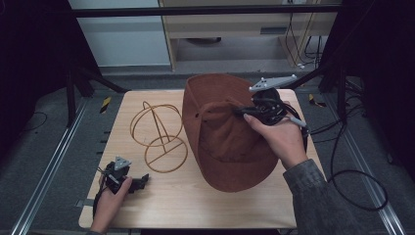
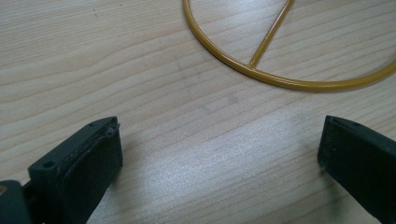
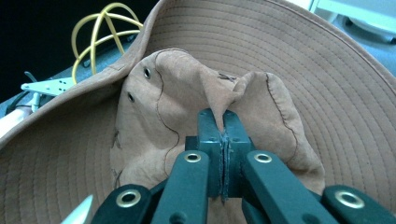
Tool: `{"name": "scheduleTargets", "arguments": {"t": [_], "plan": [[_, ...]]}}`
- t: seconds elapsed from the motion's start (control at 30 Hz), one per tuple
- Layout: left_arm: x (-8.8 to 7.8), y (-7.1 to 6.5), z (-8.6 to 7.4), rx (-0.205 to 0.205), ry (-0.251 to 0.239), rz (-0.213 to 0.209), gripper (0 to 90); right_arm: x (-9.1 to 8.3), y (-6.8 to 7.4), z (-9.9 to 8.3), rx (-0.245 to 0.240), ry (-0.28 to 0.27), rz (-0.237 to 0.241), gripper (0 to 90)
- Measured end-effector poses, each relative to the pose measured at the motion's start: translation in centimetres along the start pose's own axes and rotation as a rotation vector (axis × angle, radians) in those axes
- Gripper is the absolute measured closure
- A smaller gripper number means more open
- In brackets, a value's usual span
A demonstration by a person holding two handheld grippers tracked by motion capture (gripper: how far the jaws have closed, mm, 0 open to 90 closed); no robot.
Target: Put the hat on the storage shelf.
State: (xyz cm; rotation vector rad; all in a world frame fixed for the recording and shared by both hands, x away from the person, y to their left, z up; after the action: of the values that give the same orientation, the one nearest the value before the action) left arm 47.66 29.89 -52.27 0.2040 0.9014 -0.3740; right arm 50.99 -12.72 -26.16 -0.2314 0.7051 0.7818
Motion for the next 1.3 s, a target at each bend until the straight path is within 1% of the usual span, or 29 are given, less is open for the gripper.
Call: {"name": "scheduleTargets", "arguments": {"t": [0.03, 0.1, 0.17, 0.4, 0.43, 0.47, 0.5, 0.53, 0.67, 0.73, 0.77, 0.83, 1.0, 1.1, 1.13, 1.3], "plan": [[0.0, 0.0, 0.0, 0.000, 0.000, 0.000, 0.0, -0.1, 0.4, 0.3, -0.008, -0.013, -0.001, 89.3], [0.0, 0.0, 0.0, 0.001, 0.000, 0.000, 0.0, -0.2, 0.5, 0.5, -0.009, -0.015, 0.000, 89.3], [0.0, 0.0, 0.0, 0.002, 0.000, 0.000, 0.0, -0.7, 1.0, 0.9, -0.019, -0.033, -0.002, 89.3], [0.0, 0.0, 0.0, 0.004, 0.000, 0.001, 0.0, -1.5, 1.8, 1.6, -0.035, -0.057, 0.001, 89.3], [0.0, 0.0, 0.0, 0.004, 0.000, 0.001, 0.0, -1.6, 2.0, 2.0, -0.041, -0.062, 0.001, 89.3], [0.0, 0.0, 0.0, 0.004, 0.000, 0.001, 0.0, -1.6, 2.0, 2.0, -0.041, -0.062, 0.001, 89.3], [0.0, 0.0, 0.0, 0.004, 0.000, 0.001, 0.0, -1.6, 2.3, 2.5, -0.047, -0.067, 0.006, 89.3], [0.0, 0.0, 0.0, 0.004, 0.000, 0.001, 0.0, -1.6, 2.3, 2.5, -0.047, -0.067, 0.006, 89.3], [0.0, 0.0, 0.0, 0.004, 0.001, 0.001, 0.0, -1.3, 2.7, 3.7, -0.055, -0.068, 0.000, 89.3], [0.0, 0.0, 0.0, 0.001, -0.003, 0.001, 0.0, -1.1, 2.8, 4.2, -0.062, -0.061, -0.002, 89.3], [0.0, 0.0, 0.0, 0.001, -0.002, 0.001, 0.0, -0.8, 2.8, 4.7, -0.060, -0.056, -0.009, 89.3], [0.0, 0.0, 0.0, 0.001, 0.000, 0.001, 0.0, -0.5, 2.8, 5.2, -0.058, -0.057, -0.008, 89.4], [0.0, 0.0, 0.0, 0.002, 0.001, 0.001, 0.0, -0.4, 3.0, 6.0, -0.064, -0.056, -0.010, 89.3], [0.0, 0.0, 0.0, 0.003, 0.002, 0.001, 0.0, -0.3, 3.0, 6.9, -0.073, -0.050, -0.026, 89.3], [0.0, 0.0, 0.0, 0.003, 0.002, 0.001, 0.0, -0.3, 3.0, 7.1, -0.079, -0.050, -0.035, 89.3], [0.0, 0.0, 0.0, 0.001, 0.000, 0.000, 0.0, -0.1, 2.6, 7.6, -0.071, -0.042, -0.039, 89.4]]}}
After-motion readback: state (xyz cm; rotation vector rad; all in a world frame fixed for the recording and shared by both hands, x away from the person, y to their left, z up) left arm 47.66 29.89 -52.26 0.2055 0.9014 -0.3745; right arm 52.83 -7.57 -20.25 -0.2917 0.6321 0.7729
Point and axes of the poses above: each handheld gripper's, and its own axes: x roughly forward along the jaws, z roughly out of its top, y roughly to its left, the point moved 2 cm from there along x, roughly forward along the jaws, and after that the axes turned 8 degrees about y, right-handed, at the moved point
